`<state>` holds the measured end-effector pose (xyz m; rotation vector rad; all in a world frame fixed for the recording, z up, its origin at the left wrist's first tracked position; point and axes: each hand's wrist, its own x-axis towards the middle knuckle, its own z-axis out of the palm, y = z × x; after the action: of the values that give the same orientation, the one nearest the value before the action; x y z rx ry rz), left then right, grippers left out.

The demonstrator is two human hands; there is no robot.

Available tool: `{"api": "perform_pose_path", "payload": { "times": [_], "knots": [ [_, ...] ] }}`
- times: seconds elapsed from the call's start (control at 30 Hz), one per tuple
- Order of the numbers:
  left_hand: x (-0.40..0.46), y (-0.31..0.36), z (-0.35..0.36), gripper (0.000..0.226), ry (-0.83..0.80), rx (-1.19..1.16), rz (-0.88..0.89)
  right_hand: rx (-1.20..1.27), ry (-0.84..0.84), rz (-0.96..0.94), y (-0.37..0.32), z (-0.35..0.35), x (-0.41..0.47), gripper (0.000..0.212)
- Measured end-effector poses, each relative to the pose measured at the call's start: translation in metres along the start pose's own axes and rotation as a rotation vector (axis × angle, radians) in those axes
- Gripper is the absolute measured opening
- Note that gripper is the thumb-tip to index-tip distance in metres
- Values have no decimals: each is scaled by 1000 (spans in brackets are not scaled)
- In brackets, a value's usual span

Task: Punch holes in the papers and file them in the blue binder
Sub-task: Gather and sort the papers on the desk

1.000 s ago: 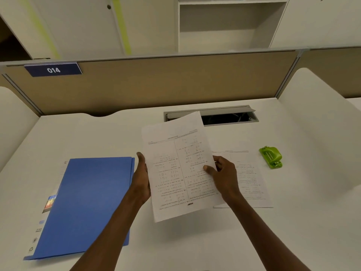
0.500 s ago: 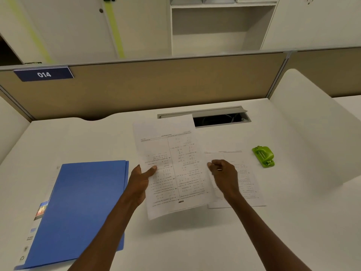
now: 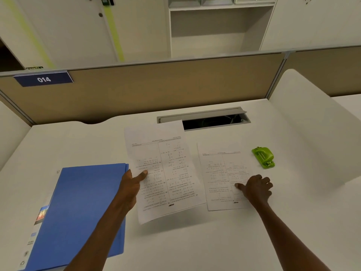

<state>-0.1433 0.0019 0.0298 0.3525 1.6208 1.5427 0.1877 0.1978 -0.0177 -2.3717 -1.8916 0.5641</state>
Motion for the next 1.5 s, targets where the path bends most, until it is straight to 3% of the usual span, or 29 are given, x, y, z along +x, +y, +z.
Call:
{"api": "perform_pose_path", "payload": {
  "times": [0.2,0.43,0.57,0.67,0.77,1.0,1.07,1.2,1.37,1.5],
  "knots": [
    [0,-2,-3,28,27,15,-1,-46,-33,7,-8,-1,7,86],
    [1,-7,-6,22,61,39,11,73,-124,93,-12,-3,15,82],
    [2,-8,-8,26,76,88,28,116,-80,91,-8,-9,18,76],
    [2,-7,-9,27,69,101,48,269,-11,-29,-4,-16,16,37],
    [2,-6,-9,31,68,110,63,369,90,-186,-6,-28,6,13],
    [1,-5,-8,32,88,109,83,566,345,-522,-34,-88,-32,3],
    [0,-3,-6,34,84,91,81,758,272,-551,-40,-106,-41,11],
    [-6,2,0,30,33,-6,49,995,-79,-496,-60,-115,-65,7],
    [-16,13,11,24,-56,-103,-9,1021,-302,-407,-78,-86,-89,11],
    [-26,23,17,27,-109,-106,11,915,-372,-471,-91,-67,-105,19]
  ]
}}
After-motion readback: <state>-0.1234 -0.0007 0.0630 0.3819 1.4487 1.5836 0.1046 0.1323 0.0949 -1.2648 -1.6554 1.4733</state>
